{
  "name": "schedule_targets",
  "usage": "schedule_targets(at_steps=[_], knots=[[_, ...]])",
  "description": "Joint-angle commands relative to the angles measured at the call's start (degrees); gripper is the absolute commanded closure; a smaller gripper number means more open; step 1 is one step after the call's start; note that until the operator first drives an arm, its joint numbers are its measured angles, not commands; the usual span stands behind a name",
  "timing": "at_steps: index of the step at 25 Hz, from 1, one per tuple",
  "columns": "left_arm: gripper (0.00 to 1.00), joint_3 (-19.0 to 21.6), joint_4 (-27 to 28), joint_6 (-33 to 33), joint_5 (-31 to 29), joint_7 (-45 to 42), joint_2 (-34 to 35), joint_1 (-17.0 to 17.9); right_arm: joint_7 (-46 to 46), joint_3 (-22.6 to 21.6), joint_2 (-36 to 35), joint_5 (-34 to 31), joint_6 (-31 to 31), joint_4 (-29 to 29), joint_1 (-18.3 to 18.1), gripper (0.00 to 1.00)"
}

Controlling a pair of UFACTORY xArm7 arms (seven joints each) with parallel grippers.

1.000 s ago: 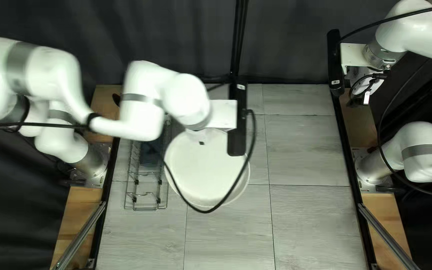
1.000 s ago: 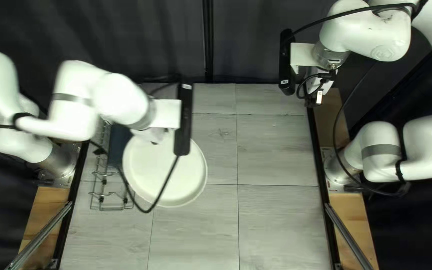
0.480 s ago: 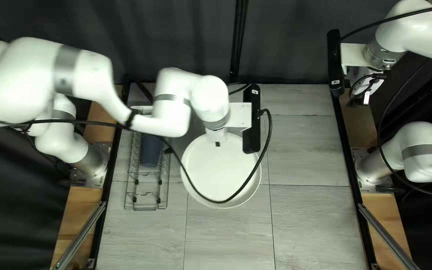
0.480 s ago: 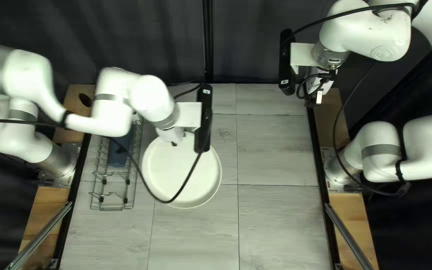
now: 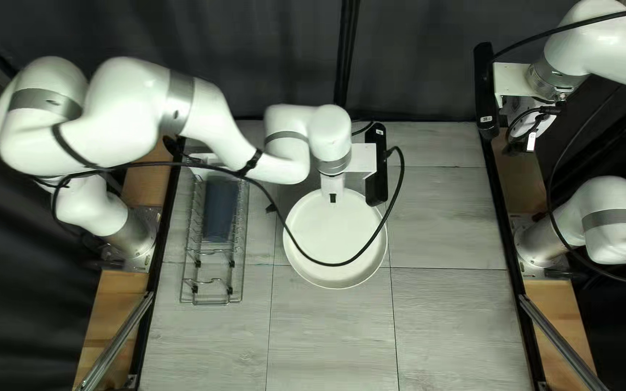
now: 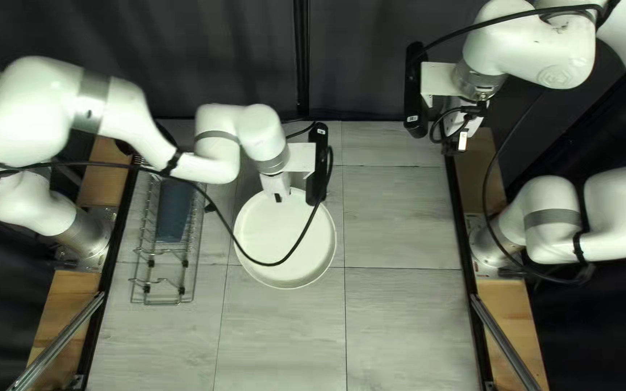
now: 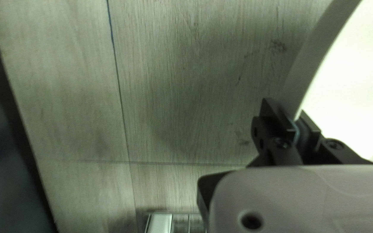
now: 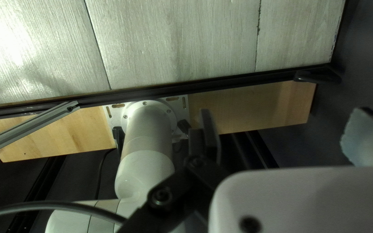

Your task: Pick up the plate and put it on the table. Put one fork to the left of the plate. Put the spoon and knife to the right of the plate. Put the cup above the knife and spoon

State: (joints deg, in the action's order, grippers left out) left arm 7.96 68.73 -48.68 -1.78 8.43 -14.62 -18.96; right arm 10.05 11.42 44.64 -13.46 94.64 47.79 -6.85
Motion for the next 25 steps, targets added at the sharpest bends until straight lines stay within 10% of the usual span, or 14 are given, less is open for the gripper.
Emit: schedule_targets(at_steps=[1, 8, 9, 11, 12, 25], knots=[[1.0, 0.38, 2.12, 1.39, 1.84, 1.06, -3.62, -0.61, 0.0, 0.0, 0.0, 0.0, 0.0, 0.0, 0.0, 0.0], [0.91, 0.75, 5.96, 1.5, 2.38, 2.31, -8.95, -0.66, 0.0, 0.0, 0.0, 0.0, 0.0, 0.0, 0.0, 0.0], [0.78, 0.79, 6.45, 1.51, 2.46, 2.6, -9.68, -0.73, 0.0, 0.0, 0.0, 0.0, 0.0, 0.0, 0.0, 0.0], [0.13, 0.84, 6.92, 1.8, 2.53, 3.13, -10.75, -0.88, 0.0, 0.0, 0.0, 0.0, 0.0, 0.0, 0.0, 0.0], [0.04, 0.93, 7.23, 1.99, 2.64, 3.47, -11.38, -0.98, 0.0, 0.0, 0.0, 0.0, 0.0, 0.0, 0.0, 0.0], [0.0, -1.47, -1.85, -0.13, -1.03, 5.35, 0.83, -3.04, 0.0, 0.0, 0.0, 0.0, 0.0, 0.0, 0.0, 0.0]])
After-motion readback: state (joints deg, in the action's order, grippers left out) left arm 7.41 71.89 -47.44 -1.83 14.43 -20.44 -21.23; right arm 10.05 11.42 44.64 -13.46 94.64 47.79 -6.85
